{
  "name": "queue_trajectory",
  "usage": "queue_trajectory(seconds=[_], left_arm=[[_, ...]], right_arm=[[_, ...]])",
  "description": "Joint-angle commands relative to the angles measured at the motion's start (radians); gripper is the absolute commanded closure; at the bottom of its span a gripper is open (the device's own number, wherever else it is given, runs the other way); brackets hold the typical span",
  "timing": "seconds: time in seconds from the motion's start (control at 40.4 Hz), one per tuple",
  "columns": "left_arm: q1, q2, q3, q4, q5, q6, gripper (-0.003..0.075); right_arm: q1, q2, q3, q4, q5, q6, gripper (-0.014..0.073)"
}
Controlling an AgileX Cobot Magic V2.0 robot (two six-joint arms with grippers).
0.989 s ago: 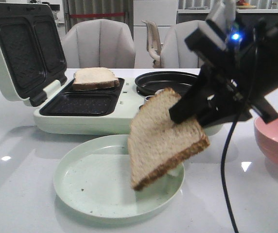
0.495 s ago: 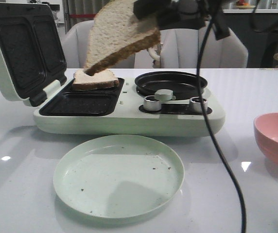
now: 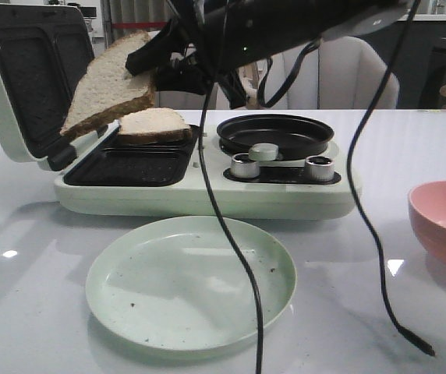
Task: Make breakfast with bread and shrimp
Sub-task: 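Place the bread with the right gripper onto the other sandwich plate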
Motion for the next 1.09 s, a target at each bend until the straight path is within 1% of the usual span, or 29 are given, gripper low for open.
queue_trajectory(seconds=[0.0,0.049,0.124,0.173,0.247,0.272,0.321,0.371,0.519,0.594,0.643,0.692,0.717,0.742,0.841,0.964,1.039,1.063], left_arm=[[-0.008,0.004,-0.024,0.03,-0.07,-0.005,0.0211],[-0.008,0.004,-0.024,0.03,-0.07,-0.005,0.0211],[-0.008,0.004,-0.024,0.03,-0.07,-0.005,0.0211],[-0.008,0.004,-0.024,0.03,-0.07,-0.005,0.0211],[-0.008,0.004,-0.024,0.03,-0.07,-0.005,0.0211],[-0.008,0.004,-0.024,0.03,-0.07,-0.005,0.0211],[-0.008,0.004,-0.024,0.03,-0.07,-0.005,0.0211],[-0.008,0.004,-0.024,0.03,-0.07,-0.005,0.0211],[-0.008,0.004,-0.024,0.032,-0.07,-0.005,0.0211],[-0.008,0.004,-0.024,0.032,-0.07,-0.005,0.0211],[-0.008,0.004,-0.024,0.032,-0.07,-0.005,0.0211],[-0.008,0.004,-0.024,0.032,-0.07,-0.005,0.0211],[-0.008,0.004,-0.024,0.032,-0.07,-0.005,0.0211],[-0.008,0.004,-0.024,0.032,-0.07,-0.005,0.0211],[-0.008,0.004,-0.024,0.034,-0.07,-0.005,0.0211],[-0.008,0.004,-0.024,0.036,-0.07,-0.005,0.0211],[-0.008,0.004,-0.024,0.036,-0.07,-0.005,0.0211],[-0.008,0.004,-0.024,0.036,-0.07,-0.005,0.0211]], right_arm=[[-0.003,0.001,-0.066,0.129,0.048,-0.014,0.0529],[-0.004,0.023,-0.075,0.129,0.034,-0.014,0.0518],[-0.008,0.041,-0.08,0.12,0.01,-0.014,0.0456],[-0.013,0.048,-0.08,0.115,-0.003,-0.014,0.0382],[-0.022,0.049,-0.08,0.115,-0.004,-0.014,0.0249],[-0.025,0.049,-0.08,0.115,0.001,-0.014,0.0184],[-0.035,0.048,-0.08,0.116,0.003,-0.014,0.0109],[-0.045,0.048,-0.08,0.116,0.024,-0.014,0.0061],[-0.088,0.041,-0.082,0.11,0.124,-0.016,0.0055],[-0.11,0.018,-0.082,0.065,0.156,-0.013,0.0055],[-0.12,-0.01,-0.082,-0.005,0.156,0.006,0.0055],[-0.122,-0.047,-0.082,-0.104,0.144,0.044,0.0055],[-0.122,-0.071,-0.082,-0.175,0.134,0.068,0.0055],[-0.122,-0.091,-0.082,-0.233,0.126,0.106,0.0055],[-0.109,-0.199,-0.082,-0.573,0.101,0.278,0.0055],[-0.085,-0.33,-0.075,-0.969,0.127,0.543,0.0055],[-0.076,-0.426,-0.037,-1.135,0.149,0.637,0.0055],[-0.073,-0.452,-0.022,-1.161,0.151,0.652,0.0055]])
